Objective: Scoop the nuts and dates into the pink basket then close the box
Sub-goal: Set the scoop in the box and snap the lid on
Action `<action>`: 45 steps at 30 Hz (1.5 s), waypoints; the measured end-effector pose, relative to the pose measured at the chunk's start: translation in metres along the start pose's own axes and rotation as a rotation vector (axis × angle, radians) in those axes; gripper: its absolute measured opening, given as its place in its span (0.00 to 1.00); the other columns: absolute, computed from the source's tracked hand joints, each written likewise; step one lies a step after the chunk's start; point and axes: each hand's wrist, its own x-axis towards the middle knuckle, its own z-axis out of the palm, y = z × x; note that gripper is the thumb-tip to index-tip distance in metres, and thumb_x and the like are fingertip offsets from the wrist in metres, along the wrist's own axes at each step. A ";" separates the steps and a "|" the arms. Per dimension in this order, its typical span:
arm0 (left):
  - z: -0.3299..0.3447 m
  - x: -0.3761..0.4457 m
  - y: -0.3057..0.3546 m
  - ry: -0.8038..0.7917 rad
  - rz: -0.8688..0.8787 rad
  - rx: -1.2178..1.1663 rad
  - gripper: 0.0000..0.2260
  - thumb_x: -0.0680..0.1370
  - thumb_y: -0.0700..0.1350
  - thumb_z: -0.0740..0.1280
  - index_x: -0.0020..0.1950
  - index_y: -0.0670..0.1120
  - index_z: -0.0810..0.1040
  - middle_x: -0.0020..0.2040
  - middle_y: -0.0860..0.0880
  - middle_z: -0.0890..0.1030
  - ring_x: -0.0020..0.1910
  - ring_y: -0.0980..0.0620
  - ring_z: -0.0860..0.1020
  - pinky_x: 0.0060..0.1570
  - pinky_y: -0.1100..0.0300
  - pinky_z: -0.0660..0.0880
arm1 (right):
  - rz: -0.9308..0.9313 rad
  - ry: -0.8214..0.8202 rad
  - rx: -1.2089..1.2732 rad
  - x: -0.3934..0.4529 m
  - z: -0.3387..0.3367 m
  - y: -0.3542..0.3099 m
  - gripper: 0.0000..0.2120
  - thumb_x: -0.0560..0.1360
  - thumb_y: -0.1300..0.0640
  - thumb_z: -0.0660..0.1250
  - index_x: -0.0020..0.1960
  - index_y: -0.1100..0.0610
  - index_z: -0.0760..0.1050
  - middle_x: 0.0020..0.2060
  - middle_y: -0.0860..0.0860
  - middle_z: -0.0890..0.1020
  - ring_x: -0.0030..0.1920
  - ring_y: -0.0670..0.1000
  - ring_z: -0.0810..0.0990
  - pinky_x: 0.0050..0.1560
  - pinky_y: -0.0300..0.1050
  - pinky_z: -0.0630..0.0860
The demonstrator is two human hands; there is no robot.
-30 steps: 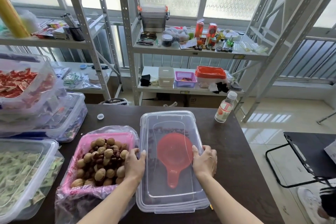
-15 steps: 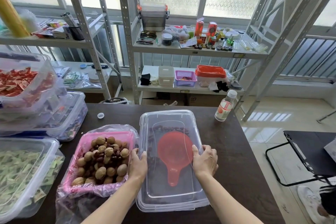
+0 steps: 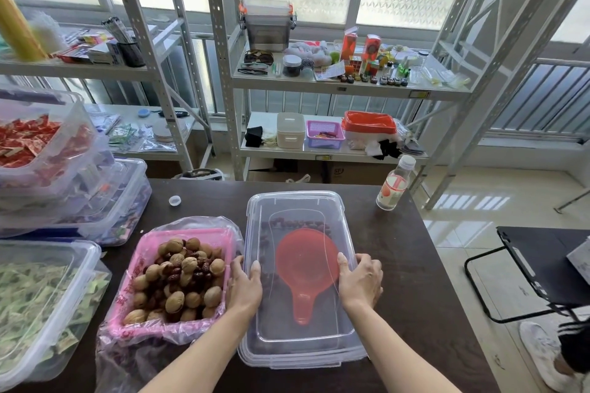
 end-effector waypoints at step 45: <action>-0.009 -0.013 0.009 0.186 0.011 -0.020 0.22 0.75 0.55 0.71 0.60 0.40 0.76 0.54 0.42 0.83 0.50 0.43 0.77 0.47 0.56 0.67 | 0.192 -0.378 0.112 0.017 -0.021 0.019 0.35 0.66 0.24 0.61 0.49 0.56 0.73 0.54 0.56 0.78 0.49 0.55 0.79 0.43 0.47 0.73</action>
